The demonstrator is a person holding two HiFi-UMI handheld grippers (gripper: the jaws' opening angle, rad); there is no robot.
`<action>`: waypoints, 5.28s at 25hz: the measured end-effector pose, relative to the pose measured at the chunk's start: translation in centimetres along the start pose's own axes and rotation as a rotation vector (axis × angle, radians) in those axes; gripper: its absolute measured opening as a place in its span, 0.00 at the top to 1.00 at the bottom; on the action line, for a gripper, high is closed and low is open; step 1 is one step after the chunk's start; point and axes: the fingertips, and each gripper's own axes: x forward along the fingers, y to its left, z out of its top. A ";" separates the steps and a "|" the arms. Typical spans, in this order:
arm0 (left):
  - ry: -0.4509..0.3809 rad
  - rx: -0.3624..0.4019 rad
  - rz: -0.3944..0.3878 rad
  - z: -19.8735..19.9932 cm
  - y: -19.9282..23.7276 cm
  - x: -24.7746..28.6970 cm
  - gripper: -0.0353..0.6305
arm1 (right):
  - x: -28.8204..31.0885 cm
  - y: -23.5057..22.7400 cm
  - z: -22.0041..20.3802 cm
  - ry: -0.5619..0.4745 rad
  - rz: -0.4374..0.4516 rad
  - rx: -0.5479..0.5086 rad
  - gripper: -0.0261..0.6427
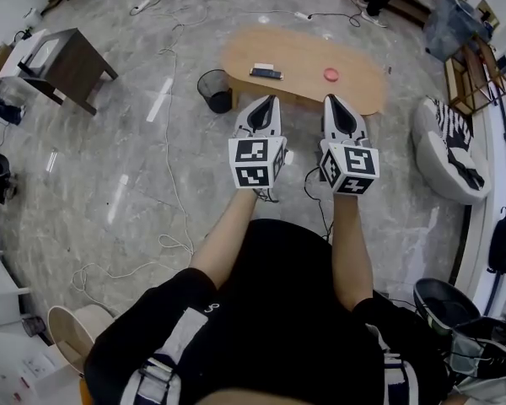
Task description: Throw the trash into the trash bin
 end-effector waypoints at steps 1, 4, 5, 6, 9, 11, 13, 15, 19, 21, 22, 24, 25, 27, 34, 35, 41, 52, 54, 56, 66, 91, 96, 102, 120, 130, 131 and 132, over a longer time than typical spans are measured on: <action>-0.003 -0.003 0.001 0.0 0.2 0.3 0.94 | 0.3 -0.2 0.0 -0.001 0.001 -0.005 0.94; -0.011 -0.013 0.001 0.0 0.9 1.7 0.94 | 1.4 -1.1 0.0 -0.006 -0.003 -0.020 0.94; -0.012 -0.019 0.001 -0.1 1.3 2.2 0.94 | 2.0 -1.3 0.1 -0.006 -0.003 -0.027 0.94; -0.012 -0.025 0.002 -0.2 1.8 2.7 0.94 | 2.6 -1.4 0.0 -0.004 0.000 -0.035 0.94; -0.007 -0.041 0.011 -0.7 3.3 4.6 0.94 | 5.0 -1.7 -0.4 0.006 0.012 -0.050 0.94; -0.008 -0.046 0.020 -0.8 4.2 6.6 0.94 | 7.0 -2.5 -0.6 0.009 0.022 -0.054 0.94; -0.004 -0.052 0.034 -0.8 5.1 8.7 0.94 | 9.1 -3.2 -1.1 0.012 0.034 -0.047 0.94; 0.004 -0.048 0.040 -1.0 6.3 10.7 0.94 | 11.5 -3.6 -1.8 0.013 0.040 -0.028 0.94; 0.039 -0.055 0.048 -1.6 10.5 15.4 0.94 | 17.5 -3.6 -3.7 0.045 0.046 -0.003 0.94; 0.065 -0.080 0.064 -1.9 12.7 17.9 0.94 | 20.6 -3.7 -4.5 0.074 0.058 0.004 0.94; 0.076 -0.086 0.069 -1.8 13.6 19.3 0.94 | 22.2 -3.9 -4.7 0.085 0.064 0.006 0.94; 0.091 -0.091 0.072 -1.7 15.3 22.2 0.94 | 25.7 -4.6 -5.0 0.106 0.070 0.005 0.94; 0.096 -0.093 0.075 -1.6 16.2 23.8 0.94 | 27.5 -4.9 -5.2 0.117 0.074 0.003 0.94; 0.102 -0.094 0.089 -1.6 18.2 27.1 0.94 | 31.3 -5.5 -5.6 0.133 0.093 -0.002 0.94; 0.163 -0.117 0.143 -3.4 26.1 36.8 0.94 | 43.6 -7.3 -8.0 0.201 0.141 -0.019 0.94; 0.172 -0.124 0.144 -3.8 27.0 37.9 0.94 | 45.0 -7.3 -8.5 0.210 0.142 -0.019 0.94; 0.264 -0.162 0.147 -7.5 29.1 41.4 0.94 | 48.7 -8.7 -12.8 0.309 0.149 0.018 0.94; 0.431 -0.234 0.163 -18.7 29.4 45.1 0.94 | 51.7 -9.1 -26.1 0.508 0.215 0.017 0.94; 0.462 -0.250 0.172 -21.2 29.5 45.4 0.94 | 52.0 -9.0 -28.9 0.539 0.225 0.037 0.94; 0.490 -0.259 0.175 -23.7 29.6 45.7 0.94 | 52.2 -8.9 -31.8 0.568 0.226 0.056 0.94; 0.564 -0.327 0.236 -35.6 29.6 46.8 0.94 | 51.9 -9.2 -45.9 0.706 0.346 -0.015 0.94; 0.626 -0.335 0.405 -43.8 33.7 43.0 0.94 | 53.5 -8.9 -63.4 0.927 0.723 -0.495 0.67; 0.609 -0.365 0.438 -43.7 34.7 41.4 0.94 | 51.8 -6.5 -62.2 0.968 0.711 -0.329 0.69; 0.589 -0.396 0.512 -43.5 37.3 37.9 0.94 | 51.1 0.9 -59.3 0.940 0.728 -0.079 0.69; 0.558 -0.425 0.756 -42.9 45.1 25.9 0.94 | 63.6 18.0 -63.9 0.982 0.527 0.541 0.64; 0.564 -0.429 0.709 -43.5 43.6 27.5 0.94 | 61.9 12.4 -57.9 0.754 0.575 0.391 0.91; 0.566 -0.425 0.691 -43.5 43.2 28.1 0.94 | 61.4 11.1 -57.5 0.734 0.576 0.341 0.91; 0.568 -0.420 0.675 -43.4 42.9 28.8 0.94 | 61.0 9.9 -57.1 0.719 0.576 0.284 0.91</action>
